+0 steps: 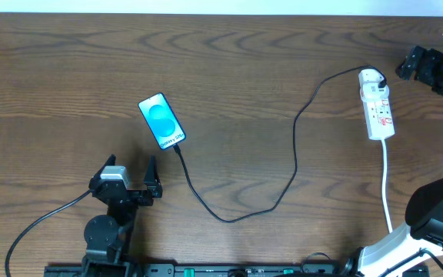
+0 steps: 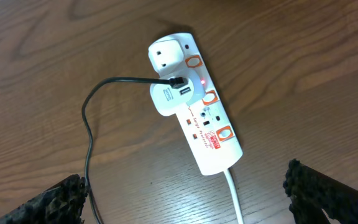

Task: Plug charger to phone and switch on socket

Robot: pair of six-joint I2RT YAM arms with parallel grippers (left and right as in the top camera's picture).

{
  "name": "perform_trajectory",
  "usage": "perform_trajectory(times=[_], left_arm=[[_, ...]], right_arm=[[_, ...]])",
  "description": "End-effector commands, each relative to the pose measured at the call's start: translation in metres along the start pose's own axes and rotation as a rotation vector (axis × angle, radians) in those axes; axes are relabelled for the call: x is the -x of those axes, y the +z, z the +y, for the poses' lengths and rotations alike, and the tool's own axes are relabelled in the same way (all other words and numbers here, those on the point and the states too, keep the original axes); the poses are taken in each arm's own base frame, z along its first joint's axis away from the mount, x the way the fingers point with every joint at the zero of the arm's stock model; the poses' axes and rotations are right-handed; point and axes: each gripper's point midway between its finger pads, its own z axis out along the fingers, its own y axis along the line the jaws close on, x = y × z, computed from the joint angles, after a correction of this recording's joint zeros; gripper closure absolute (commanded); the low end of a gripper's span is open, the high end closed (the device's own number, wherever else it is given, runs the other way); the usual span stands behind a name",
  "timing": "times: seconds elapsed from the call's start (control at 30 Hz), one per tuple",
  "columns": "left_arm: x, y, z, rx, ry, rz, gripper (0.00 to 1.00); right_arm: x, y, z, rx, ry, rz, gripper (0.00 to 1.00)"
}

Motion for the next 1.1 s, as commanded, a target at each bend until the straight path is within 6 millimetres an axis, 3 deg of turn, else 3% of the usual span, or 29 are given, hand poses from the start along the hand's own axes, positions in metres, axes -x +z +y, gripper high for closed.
perform_trajectory(times=[0.0,0.4,1.07], left_arm=[[-0.014,0.000,0.007,0.030,0.011,0.044,0.07],[-0.011,-0.001,0.024,0.098,0.003,0.033,0.07],[-0.012,-0.001,0.024,0.100,0.002,0.036,0.07]], right_arm=[[0.003,-0.005,0.001,-0.002,0.005,-0.014,0.01],[0.003,-0.005,0.001,-0.002,0.005,-0.014,0.01],[0.003,-0.005,0.001,-0.002,0.005,-0.014,0.01]])
